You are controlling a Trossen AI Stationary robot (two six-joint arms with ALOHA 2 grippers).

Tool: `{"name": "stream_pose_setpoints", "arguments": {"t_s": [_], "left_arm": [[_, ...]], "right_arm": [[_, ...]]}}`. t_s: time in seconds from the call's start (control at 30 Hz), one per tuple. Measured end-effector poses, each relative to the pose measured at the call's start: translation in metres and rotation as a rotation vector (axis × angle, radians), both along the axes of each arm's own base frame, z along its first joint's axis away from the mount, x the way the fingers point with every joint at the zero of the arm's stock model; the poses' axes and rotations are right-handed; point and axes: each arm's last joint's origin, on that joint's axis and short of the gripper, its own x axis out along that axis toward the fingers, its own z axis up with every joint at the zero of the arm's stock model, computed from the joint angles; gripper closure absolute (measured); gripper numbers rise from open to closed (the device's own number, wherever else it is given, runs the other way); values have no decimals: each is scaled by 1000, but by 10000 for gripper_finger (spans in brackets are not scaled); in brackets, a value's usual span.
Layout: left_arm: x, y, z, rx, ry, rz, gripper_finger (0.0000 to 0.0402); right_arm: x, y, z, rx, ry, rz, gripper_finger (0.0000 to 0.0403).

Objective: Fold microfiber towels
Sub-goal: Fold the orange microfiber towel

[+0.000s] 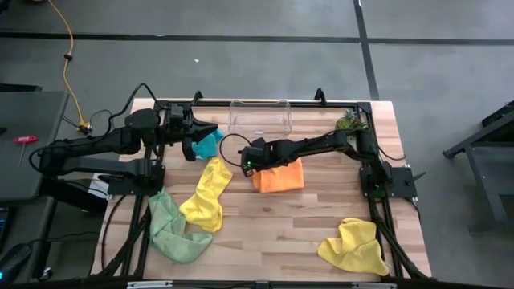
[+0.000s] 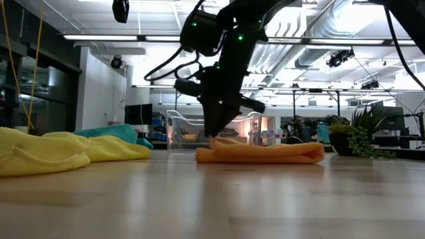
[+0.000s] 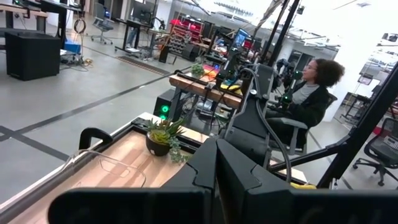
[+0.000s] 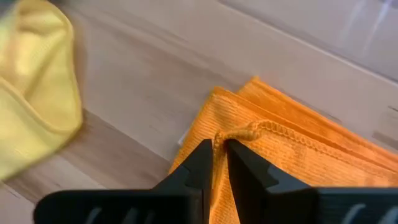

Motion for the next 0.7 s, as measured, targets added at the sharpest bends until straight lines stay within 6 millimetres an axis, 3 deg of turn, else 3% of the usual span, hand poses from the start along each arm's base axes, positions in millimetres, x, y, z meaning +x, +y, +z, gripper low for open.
{"name": "stream_pose_setpoints", "arguments": {"t_s": [0.17,0.7], "left_arm": [[0,0,0,-19,-7,0,401],[0,0,0,-39,-14,0,401]], "right_arm": [[7,-8,3,5,-83,-14,398],[15,-19,9,39,-207,-53,402]]}}
